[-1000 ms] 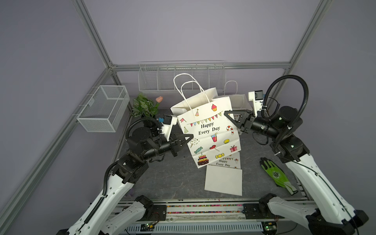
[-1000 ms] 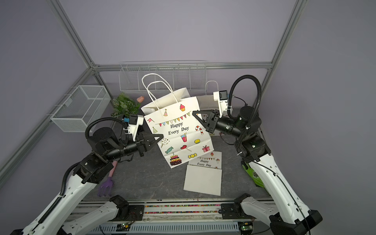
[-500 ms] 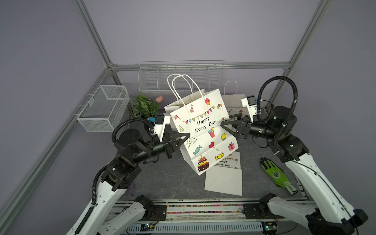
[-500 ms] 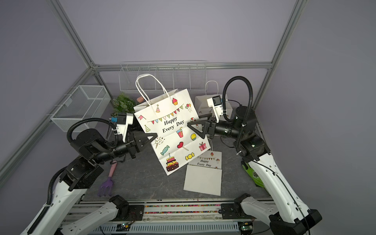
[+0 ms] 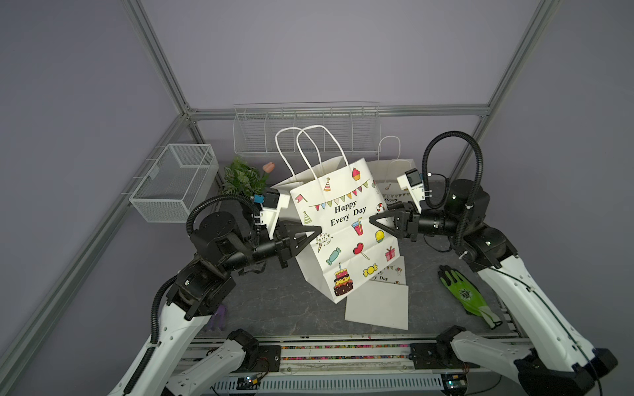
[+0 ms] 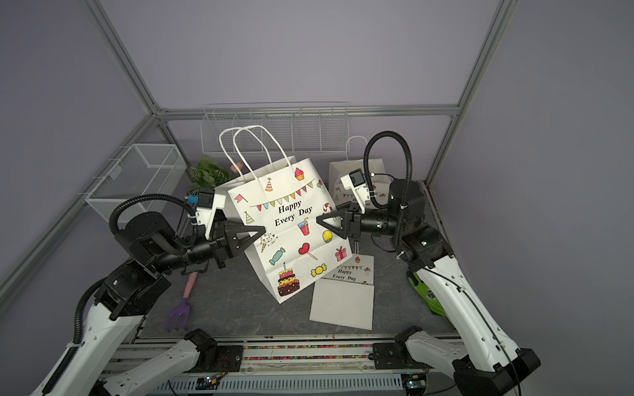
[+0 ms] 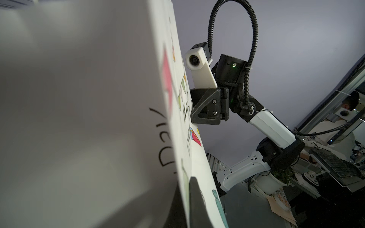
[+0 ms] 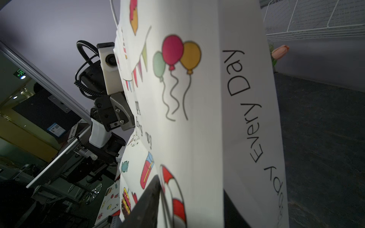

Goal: Put away the paper bag
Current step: Press the paper bag.

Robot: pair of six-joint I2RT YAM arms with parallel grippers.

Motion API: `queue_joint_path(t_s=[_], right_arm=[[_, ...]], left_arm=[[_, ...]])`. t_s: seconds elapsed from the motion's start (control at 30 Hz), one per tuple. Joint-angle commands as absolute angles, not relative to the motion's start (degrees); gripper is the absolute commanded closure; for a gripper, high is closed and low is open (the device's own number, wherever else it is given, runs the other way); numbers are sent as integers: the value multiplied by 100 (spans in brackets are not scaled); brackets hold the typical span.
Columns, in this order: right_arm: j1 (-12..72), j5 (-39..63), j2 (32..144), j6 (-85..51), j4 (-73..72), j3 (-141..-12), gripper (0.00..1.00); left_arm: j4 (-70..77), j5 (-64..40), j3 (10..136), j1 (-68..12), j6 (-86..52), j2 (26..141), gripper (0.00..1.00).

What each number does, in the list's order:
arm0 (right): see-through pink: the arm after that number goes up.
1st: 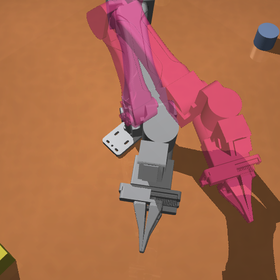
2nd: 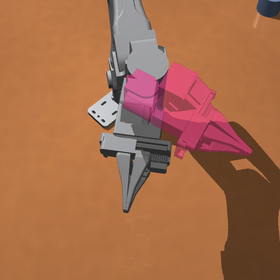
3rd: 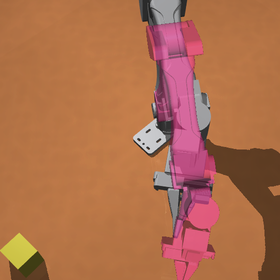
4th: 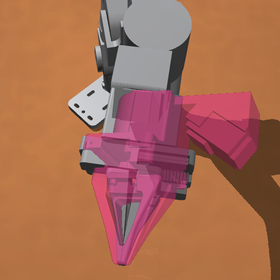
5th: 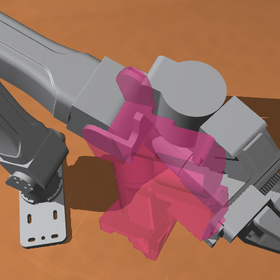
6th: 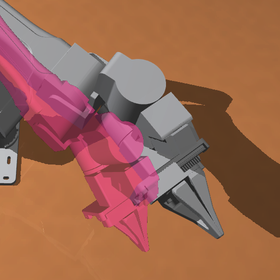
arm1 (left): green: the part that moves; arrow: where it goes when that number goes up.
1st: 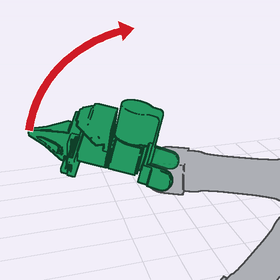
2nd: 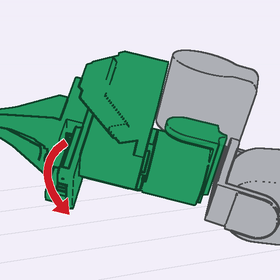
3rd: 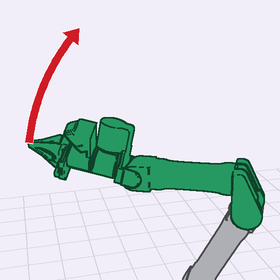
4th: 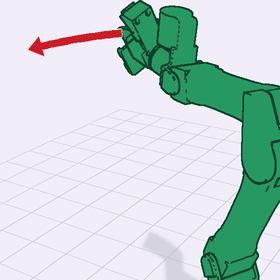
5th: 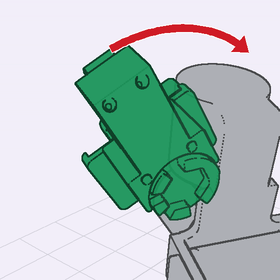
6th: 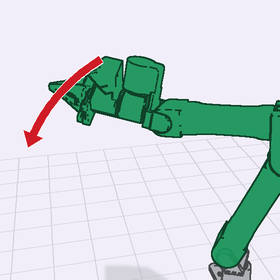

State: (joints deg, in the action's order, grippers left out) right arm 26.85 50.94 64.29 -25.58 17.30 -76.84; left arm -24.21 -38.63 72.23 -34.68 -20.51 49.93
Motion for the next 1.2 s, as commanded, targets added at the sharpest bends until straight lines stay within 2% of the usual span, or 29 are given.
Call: queue_joint_path(t_s=[0.0,0.1,0.23,0.33,0.5,0.9,1.17], right_arm=[[2772,5512,6365,-2619,1540,-7708,65],[2778,5601,6286,-2656,1450,-7699,62],[2782,5851,6305,-2900,1139,-7698,46],[2777,6025,6348,-3003,1016,-7716,44],[2775,6259,6296,-3095,914,-7623,51],[2728,6722,5899,-2566,1704,-7682,53],[2732,6591,5860,-2497,2019,-7588,72]], left_arm=[[-2675,-3964,7300,-3481,-1746,5068,100],[-2748,-4055,7216,-3487,-1676,5038,100],[-2889,-4322,7167,-3480,-1509,5049,100],[-2943,-4446,7161,-3481,-1452,4995,100],[-3092,-4321,7167,-3430,-1345,4875,100],[-3221,-4589,7170,-3393,-1216,4737,100],[-3261,-4289,7172,-3387,-1212,4773,100]])
